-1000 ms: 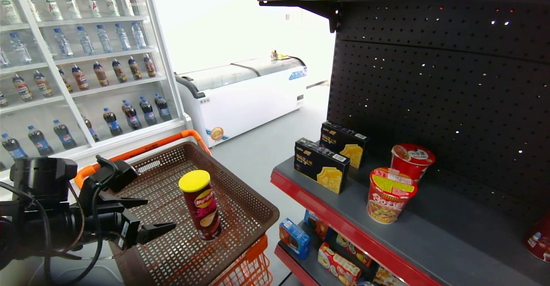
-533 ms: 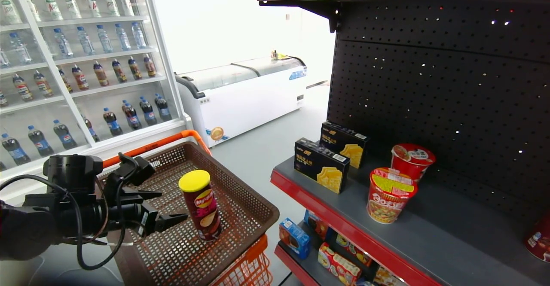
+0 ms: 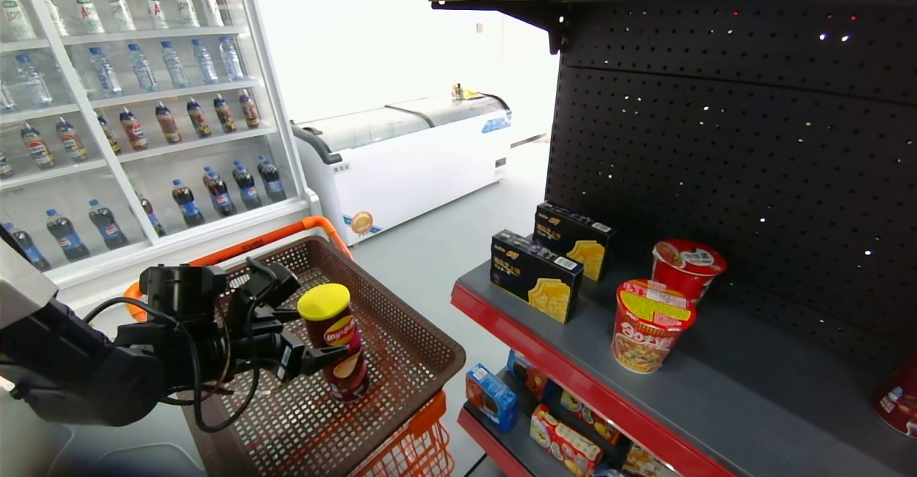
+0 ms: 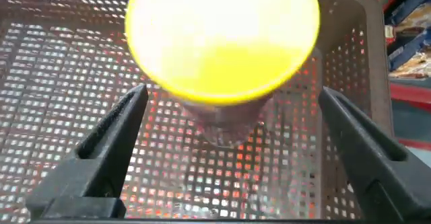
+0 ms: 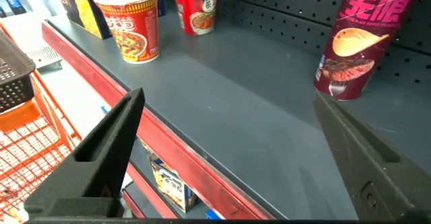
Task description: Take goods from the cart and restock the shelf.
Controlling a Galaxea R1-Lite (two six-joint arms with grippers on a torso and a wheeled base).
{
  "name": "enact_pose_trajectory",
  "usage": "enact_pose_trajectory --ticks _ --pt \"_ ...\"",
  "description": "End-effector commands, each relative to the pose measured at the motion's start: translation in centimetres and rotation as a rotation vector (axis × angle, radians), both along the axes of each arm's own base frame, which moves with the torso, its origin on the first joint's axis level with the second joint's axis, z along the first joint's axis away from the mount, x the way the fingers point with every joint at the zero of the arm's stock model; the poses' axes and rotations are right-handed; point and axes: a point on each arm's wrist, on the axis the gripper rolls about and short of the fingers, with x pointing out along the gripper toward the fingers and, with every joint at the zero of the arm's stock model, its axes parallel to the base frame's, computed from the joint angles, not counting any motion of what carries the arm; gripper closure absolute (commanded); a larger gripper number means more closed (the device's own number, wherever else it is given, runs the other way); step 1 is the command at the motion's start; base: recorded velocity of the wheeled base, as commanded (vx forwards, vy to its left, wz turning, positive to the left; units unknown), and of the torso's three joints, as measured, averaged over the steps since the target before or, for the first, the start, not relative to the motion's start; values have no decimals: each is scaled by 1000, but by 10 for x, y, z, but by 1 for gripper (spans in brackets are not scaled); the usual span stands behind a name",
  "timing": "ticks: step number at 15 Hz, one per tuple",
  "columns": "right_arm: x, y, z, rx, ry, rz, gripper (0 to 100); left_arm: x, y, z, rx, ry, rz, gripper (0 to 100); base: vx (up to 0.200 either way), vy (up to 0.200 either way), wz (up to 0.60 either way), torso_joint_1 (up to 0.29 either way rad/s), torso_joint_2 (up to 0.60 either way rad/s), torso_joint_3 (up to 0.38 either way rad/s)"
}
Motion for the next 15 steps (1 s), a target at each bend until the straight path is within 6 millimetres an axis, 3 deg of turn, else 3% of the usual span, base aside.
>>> enact_pose_trajectory --ticks 1,6,15 --pt "0 0 0 1 2 1 0 -5 -2 -9 3 5 0 0 0 0 0 0 0 0" --pt "0 0 0 0 2 1 0 -23 -1 -24 24 -6 34 0 0 0 0 0 0 0" --pt "0 0 0 0 2 2 0 -4 -12 -52 -19 -54 51 0 0 0 0 0 0 0"
